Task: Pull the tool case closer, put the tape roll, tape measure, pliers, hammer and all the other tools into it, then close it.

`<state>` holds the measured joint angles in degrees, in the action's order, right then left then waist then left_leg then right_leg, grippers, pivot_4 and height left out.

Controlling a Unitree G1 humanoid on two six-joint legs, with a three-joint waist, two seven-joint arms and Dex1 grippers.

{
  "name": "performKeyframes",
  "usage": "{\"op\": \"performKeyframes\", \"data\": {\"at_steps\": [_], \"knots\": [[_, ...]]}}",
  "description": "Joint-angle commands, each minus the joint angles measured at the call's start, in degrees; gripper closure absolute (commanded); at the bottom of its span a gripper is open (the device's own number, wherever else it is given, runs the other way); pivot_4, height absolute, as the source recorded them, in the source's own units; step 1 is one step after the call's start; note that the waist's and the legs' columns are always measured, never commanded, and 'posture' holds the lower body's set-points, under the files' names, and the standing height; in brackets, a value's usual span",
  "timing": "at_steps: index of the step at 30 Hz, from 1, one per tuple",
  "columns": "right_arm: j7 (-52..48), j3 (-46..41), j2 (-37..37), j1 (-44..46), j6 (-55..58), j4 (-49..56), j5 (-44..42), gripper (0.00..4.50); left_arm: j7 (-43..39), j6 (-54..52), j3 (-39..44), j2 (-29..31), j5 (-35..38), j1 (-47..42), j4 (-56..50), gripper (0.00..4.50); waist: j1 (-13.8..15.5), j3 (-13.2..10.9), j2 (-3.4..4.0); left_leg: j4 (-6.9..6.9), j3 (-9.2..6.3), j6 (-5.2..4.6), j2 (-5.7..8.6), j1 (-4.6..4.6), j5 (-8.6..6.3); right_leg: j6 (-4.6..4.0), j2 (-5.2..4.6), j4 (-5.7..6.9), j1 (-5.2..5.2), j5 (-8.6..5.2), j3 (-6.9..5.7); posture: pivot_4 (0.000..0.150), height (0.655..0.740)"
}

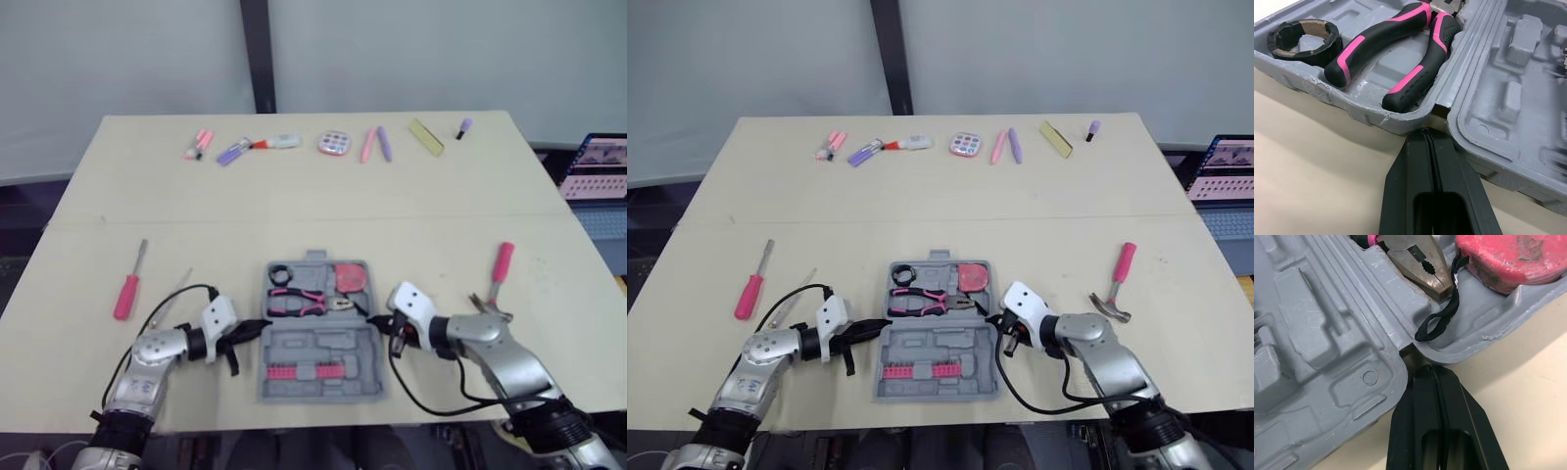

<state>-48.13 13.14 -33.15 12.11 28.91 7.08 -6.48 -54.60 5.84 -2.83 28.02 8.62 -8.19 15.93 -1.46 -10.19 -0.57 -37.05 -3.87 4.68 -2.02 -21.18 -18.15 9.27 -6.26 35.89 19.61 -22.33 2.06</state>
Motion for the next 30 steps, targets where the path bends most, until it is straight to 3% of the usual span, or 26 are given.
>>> {"op": "performKeyframes", "data": {"at_steps": [1, 30], "knots": [[1.0, 0.2, 0.8, 0.1, -0.4, 0.4, 0.3, 4.47, -0.3, 1.5, -0.8, -0.5, 0.3, 0.4, -1.7, 4.5, 0.0, 0.0, 0.0, 0.0, 0.0, 0.0, 0.0, 0.0, 0.0, 0.0, 0.0, 0.0, 0.0, 0.0, 0.0, 0.15, 0.74], [0.6, -0.3, -0.2, -1.0, -0.3, 1.1, 0.0, 4.47, 0.1, 2.4, -0.6, -0.7, 0.3, -0.3, 0.0, 4.5, 0.0, 0.0, 0.0, 0.0, 0.0, 0.0, 0.0, 0.0, 0.0, 0.0, 0.0, -0.01, 0.0, 0.0, 0.0, 0.15, 0.74]]}}
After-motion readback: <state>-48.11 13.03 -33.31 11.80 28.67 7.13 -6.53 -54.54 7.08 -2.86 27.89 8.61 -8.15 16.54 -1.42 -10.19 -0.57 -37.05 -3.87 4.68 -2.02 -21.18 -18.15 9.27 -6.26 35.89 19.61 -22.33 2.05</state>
